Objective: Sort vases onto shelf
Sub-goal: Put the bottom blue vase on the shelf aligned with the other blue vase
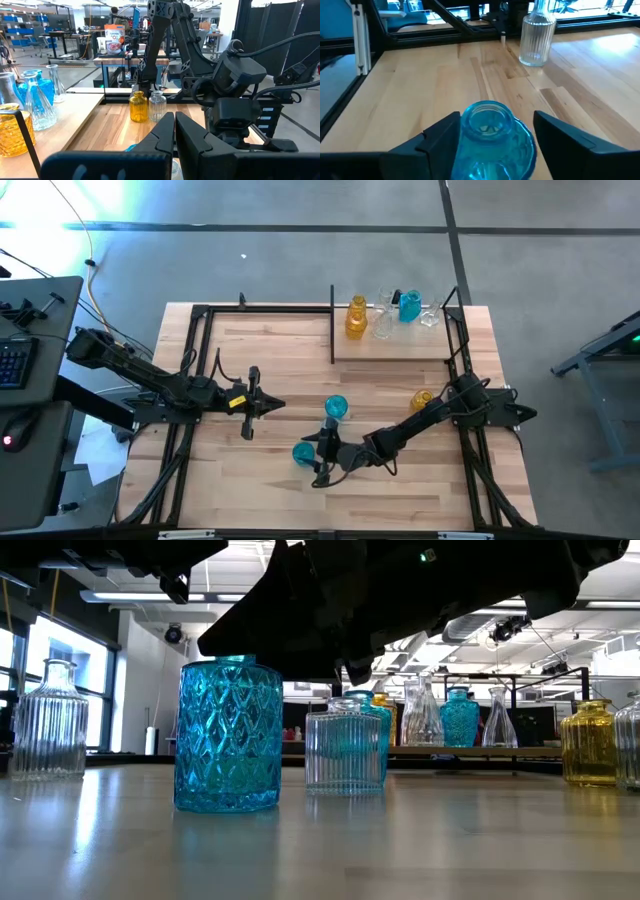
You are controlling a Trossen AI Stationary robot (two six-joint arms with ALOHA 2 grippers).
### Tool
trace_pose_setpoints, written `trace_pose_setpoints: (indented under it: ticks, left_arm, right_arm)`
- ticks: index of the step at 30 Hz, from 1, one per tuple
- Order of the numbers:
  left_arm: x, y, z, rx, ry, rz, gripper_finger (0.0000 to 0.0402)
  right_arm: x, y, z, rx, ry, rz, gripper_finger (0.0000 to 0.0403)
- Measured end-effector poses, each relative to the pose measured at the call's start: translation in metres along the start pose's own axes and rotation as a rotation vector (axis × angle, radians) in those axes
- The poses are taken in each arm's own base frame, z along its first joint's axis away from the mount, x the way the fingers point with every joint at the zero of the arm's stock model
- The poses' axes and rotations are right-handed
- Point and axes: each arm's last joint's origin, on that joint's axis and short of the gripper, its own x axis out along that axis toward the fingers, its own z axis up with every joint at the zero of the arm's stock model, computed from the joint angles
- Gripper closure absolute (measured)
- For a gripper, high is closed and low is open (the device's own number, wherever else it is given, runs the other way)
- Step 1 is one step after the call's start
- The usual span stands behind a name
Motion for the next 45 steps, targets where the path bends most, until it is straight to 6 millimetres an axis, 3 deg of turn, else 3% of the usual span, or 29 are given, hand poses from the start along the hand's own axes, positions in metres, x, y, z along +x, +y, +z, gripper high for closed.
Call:
trace_pose_setpoints:
  ticks: [12, 18, 23, 28, 32, 38, 41, 45]
  left_arm:
    - [0.0, 0.0, 0.0, 0.002, 0.0, -0.003, 0.0396]
    - [0.0, -0.001, 0.0, -0.001, 0.002, -0.02, 0.0396]
    - [0.0, -0.001, -0.001, 0.002, 0.008, -0.02, 0.0396]
    - [0.0, -0.001, -0.001, 0.002, 0.009, -0.02, 0.0396]
    - [0.0, -0.001, -0.001, 0.001, 0.008, -0.02, 0.0396]
    - [0.0, -0.001, -0.001, 0.001, 0.009, -0.02, 0.0396]
    - [0.0, -0.001, -0.001, -0.007, 0.009, -0.02, 0.0396]
    - [0.0, -0.001, -0.001, -0.007, 0.007, -0.019, 0.0396]
  right_arm:
    - [0.002, -0.001, 0.002, -0.029, 0.0, 0.056, 0.0311]
    - [-0.006, -0.002, 0.02, -0.064, -0.032, 0.036, 0.0314]
    - [-0.037, -0.005, 0.059, -0.132, -0.04, -0.066, 0.0306]
    - [-0.099, -0.012, 0.108, -0.178, -0.062, -0.295, 0.0311]
    - [-0.145, -0.04, 0.113, -0.177, -0.039, -0.534, 0.0311]
    - [-0.198, -0.112, 0.081, -0.017, -0.039, -0.768, 0.0311]
    - [-0.216, -0.147, 0.07, 0.075, -0.069, -0.868, 0.0311]
    - [-0.225, -0.187, 0.053, 0.135, -0.079, -1.028, 0.0311]
